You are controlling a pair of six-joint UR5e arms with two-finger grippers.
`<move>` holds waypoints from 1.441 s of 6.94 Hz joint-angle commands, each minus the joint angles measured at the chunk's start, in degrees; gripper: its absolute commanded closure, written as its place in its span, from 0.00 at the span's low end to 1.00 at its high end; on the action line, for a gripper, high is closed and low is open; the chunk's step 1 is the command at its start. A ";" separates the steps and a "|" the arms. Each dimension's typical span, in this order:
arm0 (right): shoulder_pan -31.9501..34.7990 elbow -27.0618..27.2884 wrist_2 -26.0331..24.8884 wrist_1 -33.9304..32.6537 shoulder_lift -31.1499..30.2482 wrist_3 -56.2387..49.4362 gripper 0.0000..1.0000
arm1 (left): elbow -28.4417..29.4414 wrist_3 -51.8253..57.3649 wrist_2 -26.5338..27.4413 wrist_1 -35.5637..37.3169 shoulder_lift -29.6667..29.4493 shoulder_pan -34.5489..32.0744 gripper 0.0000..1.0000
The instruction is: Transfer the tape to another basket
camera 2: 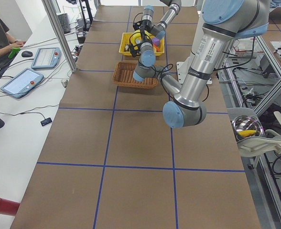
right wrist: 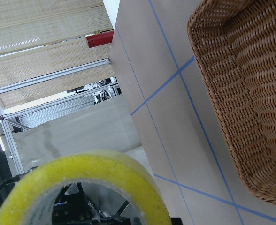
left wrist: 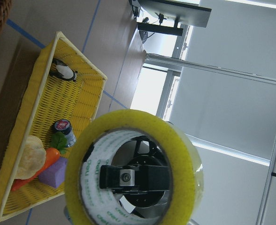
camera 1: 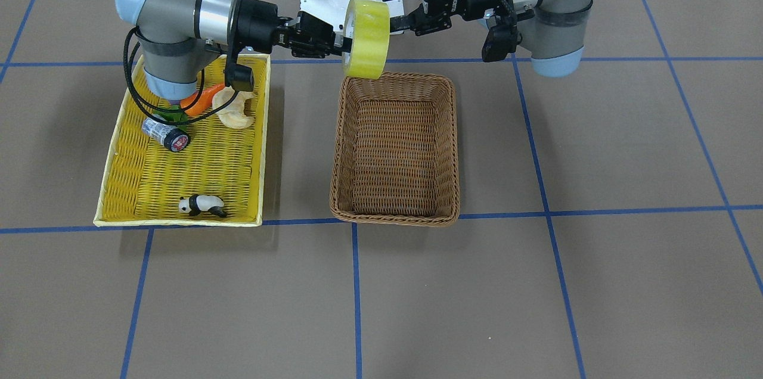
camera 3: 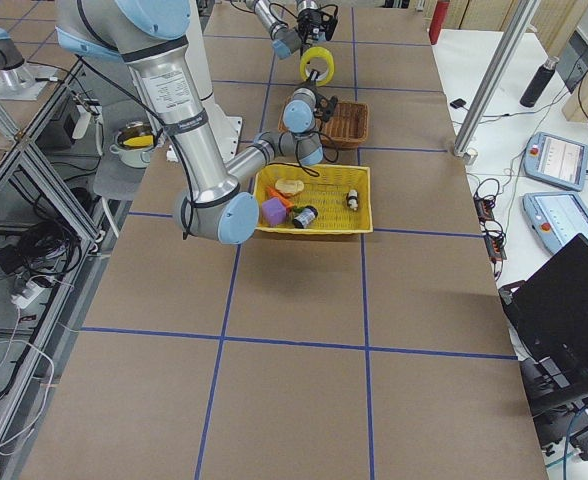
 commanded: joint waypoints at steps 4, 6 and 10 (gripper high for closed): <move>-2.91 -1.46 0.43 3.97 0.29 1.19 1.00 | 1.57 0.07 1.66 -4.59 -0.02 1.37 0.23; -3.00 -1.38 0.34 3.97 0.46 2.06 1.00 | 2.10 0.07 1.66 -5.30 0.07 1.55 0.55; -2.47 -1.11 -2.81 6.32 0.20 3.48 0.00 | 2.19 0.15 2.45 -4.78 0.51 1.64 1.00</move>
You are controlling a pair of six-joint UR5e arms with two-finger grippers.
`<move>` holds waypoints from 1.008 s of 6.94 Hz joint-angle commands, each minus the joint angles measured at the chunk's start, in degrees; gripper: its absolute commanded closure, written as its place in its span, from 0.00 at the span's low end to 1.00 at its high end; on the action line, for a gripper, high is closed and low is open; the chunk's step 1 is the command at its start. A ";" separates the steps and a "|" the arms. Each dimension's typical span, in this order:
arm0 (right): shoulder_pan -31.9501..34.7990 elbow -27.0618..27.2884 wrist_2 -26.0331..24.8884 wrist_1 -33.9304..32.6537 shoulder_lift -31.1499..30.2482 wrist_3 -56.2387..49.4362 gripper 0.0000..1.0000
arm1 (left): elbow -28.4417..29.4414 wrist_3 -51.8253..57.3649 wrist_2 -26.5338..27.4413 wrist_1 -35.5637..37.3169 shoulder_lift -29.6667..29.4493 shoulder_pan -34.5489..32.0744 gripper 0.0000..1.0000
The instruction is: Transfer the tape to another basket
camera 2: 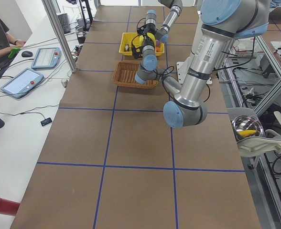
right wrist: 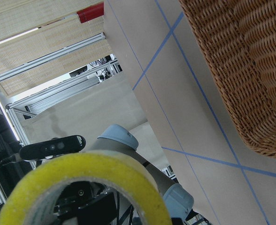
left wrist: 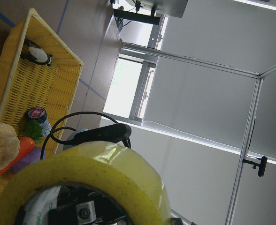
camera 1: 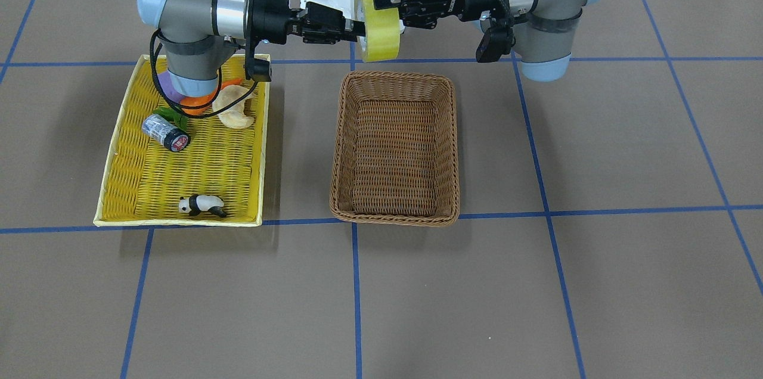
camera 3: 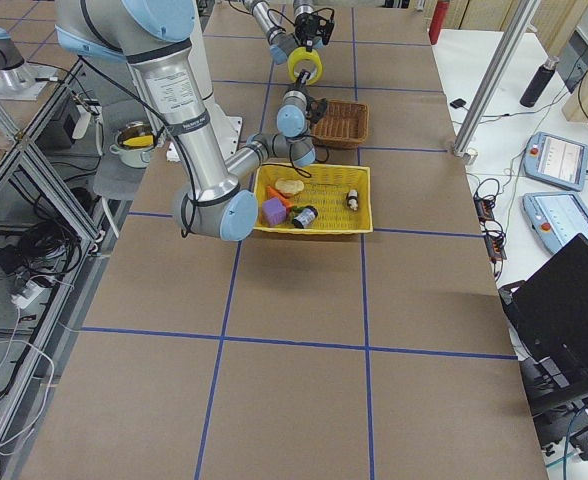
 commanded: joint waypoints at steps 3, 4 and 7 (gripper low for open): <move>9.19 0.47 4.80 6.96 -8.43 -0.15 0.00 | -0.07 5.53 0.51 12.95 -0.34 -0.08 1.00; 14.46 -0.49 12.60 6.70 -10.37 -2.94 0.00 | -0.42 9.05 0.86 18.66 -0.25 -0.25 1.00; 24.24 -5.83 21.73 5.12 -17.40 -30.56 0.00 | -4.44 20.12 2.09 43.68 1.50 -0.08 1.00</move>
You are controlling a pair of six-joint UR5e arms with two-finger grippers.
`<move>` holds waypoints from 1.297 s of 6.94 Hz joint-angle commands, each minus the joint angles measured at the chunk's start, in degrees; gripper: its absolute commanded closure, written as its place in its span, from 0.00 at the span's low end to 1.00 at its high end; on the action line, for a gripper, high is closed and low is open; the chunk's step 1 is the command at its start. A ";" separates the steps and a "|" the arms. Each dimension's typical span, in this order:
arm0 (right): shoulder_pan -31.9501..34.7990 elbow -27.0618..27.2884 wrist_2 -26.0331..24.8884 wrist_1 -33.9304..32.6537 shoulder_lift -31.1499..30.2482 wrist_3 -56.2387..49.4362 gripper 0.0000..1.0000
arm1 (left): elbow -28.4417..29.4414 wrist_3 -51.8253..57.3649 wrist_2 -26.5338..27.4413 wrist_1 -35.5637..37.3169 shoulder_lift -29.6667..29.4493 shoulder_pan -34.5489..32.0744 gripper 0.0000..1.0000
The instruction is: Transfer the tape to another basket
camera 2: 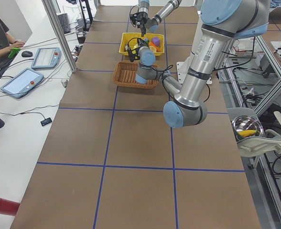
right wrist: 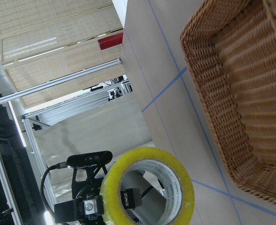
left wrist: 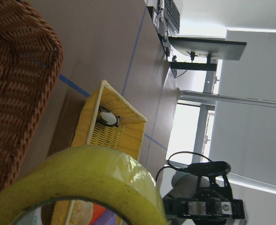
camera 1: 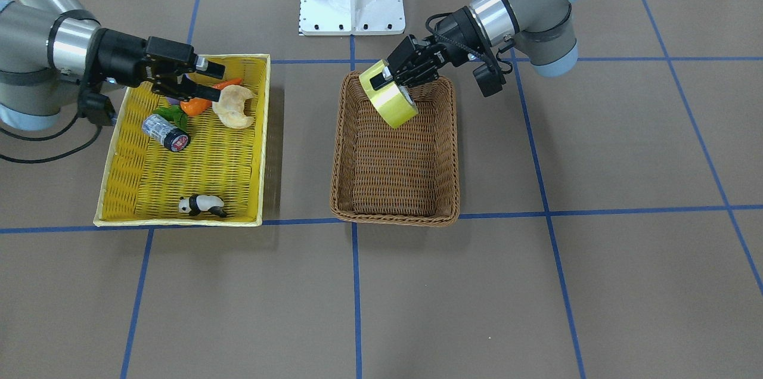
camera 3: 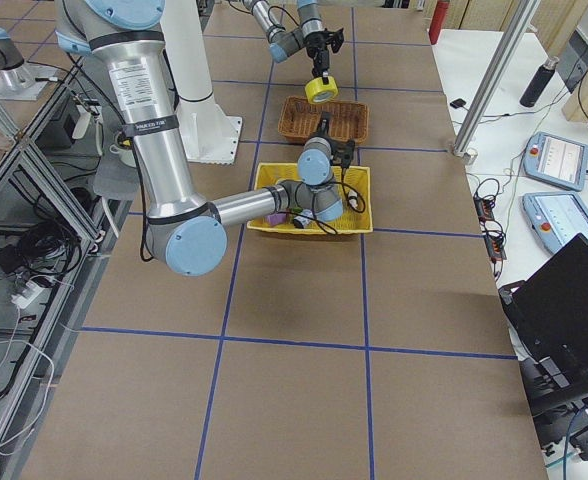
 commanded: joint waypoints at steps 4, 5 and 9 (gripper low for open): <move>16.63 -4.76 6.96 -18.89 -8.52 -41.33 0.00 | -7.09 9.87 0.36 36.09 -0.76 0.90 1.00; 19.87 -4.76 6.96 -24.77 -10.73 -52.13 0.00 | -6.92 9.87 0.79 38.19 -1.11 1.42 1.00; 25.95 -4.67 7.05 -46.59 -13.64 -82.50 0.00 | -5.52 9.78 1.76 48.32 -5.16 2.39 1.00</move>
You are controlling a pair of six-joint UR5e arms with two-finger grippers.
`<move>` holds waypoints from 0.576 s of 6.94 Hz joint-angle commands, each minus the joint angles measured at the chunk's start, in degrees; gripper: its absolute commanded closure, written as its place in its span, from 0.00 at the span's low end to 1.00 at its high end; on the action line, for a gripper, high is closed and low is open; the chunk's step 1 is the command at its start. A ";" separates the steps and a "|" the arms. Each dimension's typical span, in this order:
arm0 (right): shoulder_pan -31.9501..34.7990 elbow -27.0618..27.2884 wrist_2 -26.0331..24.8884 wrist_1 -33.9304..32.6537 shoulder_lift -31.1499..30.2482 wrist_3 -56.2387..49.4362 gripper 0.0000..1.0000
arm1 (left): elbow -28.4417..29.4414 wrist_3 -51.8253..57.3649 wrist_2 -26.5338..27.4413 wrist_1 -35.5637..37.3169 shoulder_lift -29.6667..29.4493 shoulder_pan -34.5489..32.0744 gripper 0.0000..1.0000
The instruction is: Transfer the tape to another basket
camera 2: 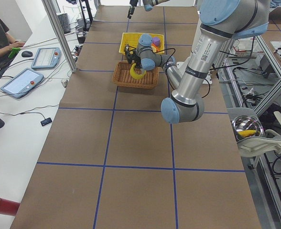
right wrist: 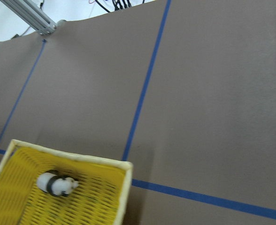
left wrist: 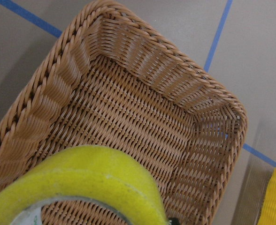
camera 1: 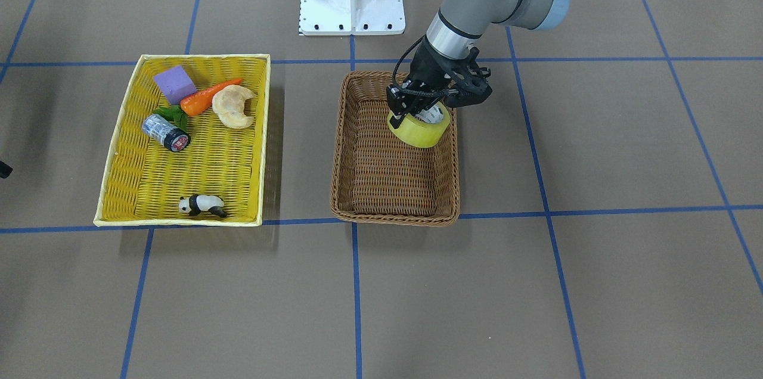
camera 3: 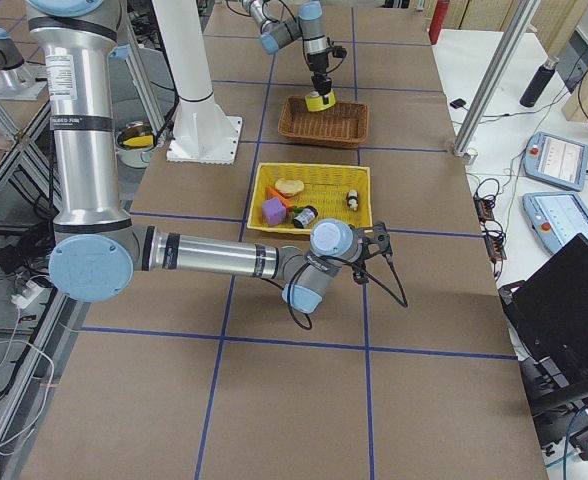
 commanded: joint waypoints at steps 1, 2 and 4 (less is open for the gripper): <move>2.06 0.07 0.01 -6.51 -0.77 -8.69 0.00 | 1.71 -0.70 0.39 2.36 -0.79 0.64 1.00; 1.98 0.07 0.01 -6.61 -0.86 -8.70 0.00 | 2.59 -0.79 0.39 6.11 -2.71 0.73 1.00; 1.54 -0.02 0.10 -6.61 -1.47 -8.71 0.00 | 5.92 -1.06 0.31 7.91 -5.35 1.34 1.00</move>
